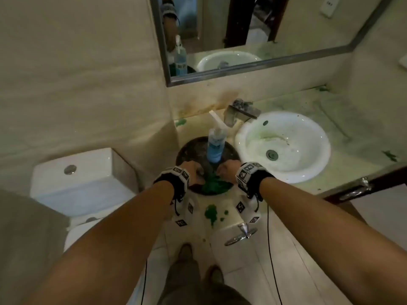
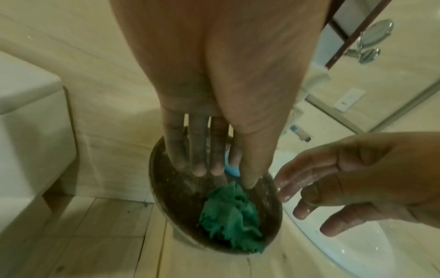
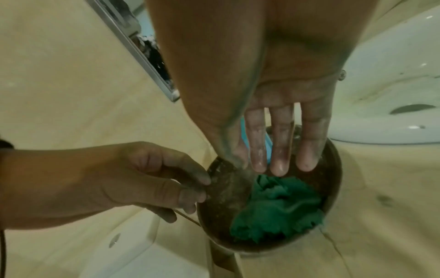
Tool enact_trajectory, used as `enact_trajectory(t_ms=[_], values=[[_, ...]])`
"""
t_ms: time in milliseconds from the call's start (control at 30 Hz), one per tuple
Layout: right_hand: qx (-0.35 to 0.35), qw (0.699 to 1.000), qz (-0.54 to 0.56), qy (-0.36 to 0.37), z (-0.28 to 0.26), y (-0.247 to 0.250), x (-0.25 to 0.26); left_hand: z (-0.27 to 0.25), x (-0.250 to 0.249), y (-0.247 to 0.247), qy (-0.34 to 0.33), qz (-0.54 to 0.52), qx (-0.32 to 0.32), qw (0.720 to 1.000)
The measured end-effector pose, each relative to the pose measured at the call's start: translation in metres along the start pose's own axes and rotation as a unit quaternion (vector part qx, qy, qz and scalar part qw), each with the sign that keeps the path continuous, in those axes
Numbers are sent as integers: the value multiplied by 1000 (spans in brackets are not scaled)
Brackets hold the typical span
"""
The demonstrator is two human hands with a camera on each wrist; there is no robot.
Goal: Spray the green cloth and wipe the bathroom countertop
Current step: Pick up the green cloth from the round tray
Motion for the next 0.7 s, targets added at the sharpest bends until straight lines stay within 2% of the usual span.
enact_trajectory(t_ms=[100, 233, 500, 567, 700], values=[[13, 999, 21, -25, 12, -15, -4, 15, 5, -9, 18, 48, 42, 998], [6, 997, 70, -45, 17, -30, -5, 30, 11, -21, 11, 42, 68, 997], [5, 997, 52, -62, 33, -49, 1, 55, 22, -42, -16, 26, 95, 995], [13, 995, 64, -76, 37, -54, 0, 61, 23, -46, -25, 37, 94, 995], [21, 993, 83, -78, 41, -59, 2, 69, 28, -47, -29, 22, 46, 998]])
Point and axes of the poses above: each hand's wrist, its own z-axis towards the middle knuckle, its own y-axis out of the back of the hand, x = y × z, the point moved 4 cm from there along z, towards the middle knuckle, and after that the axes turned 5 degrees about -z, right-handed, at the moved point
